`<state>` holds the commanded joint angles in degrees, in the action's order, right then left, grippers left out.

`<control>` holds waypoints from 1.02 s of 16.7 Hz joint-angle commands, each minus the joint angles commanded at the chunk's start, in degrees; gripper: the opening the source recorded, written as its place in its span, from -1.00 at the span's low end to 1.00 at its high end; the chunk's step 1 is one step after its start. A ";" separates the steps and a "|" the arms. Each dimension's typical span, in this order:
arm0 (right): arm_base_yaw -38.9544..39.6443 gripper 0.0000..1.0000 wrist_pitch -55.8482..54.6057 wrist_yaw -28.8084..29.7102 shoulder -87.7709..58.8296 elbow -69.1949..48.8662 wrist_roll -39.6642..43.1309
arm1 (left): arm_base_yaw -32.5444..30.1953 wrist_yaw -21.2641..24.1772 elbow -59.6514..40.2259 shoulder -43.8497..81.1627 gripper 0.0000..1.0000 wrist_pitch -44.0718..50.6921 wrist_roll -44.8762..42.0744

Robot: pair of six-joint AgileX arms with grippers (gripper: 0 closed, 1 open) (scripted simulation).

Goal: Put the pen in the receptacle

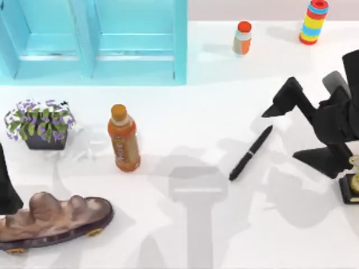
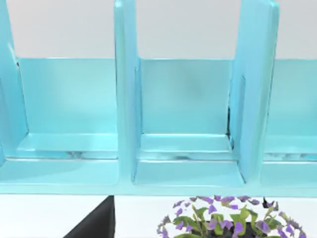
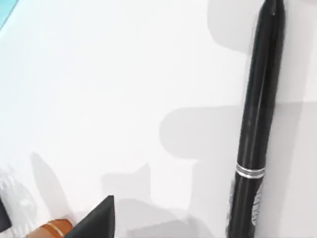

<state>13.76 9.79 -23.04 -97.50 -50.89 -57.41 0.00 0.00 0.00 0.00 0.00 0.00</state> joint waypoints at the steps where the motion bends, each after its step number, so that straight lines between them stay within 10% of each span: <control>1: -0.24 1.00 0.64 -0.08 -0.01 0.69 -0.44 | 0.00 0.00 0.00 0.00 1.00 0.00 0.00; 17: 7.63 1.00 -13.09 4.40 -16.21 -4.14 -7.66 | 0.00 0.00 0.00 0.00 1.00 0.00 0.00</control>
<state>21.38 -3.30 -18.64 -113.71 -55.04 -65.07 0.00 0.00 0.00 0.00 0.00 0.00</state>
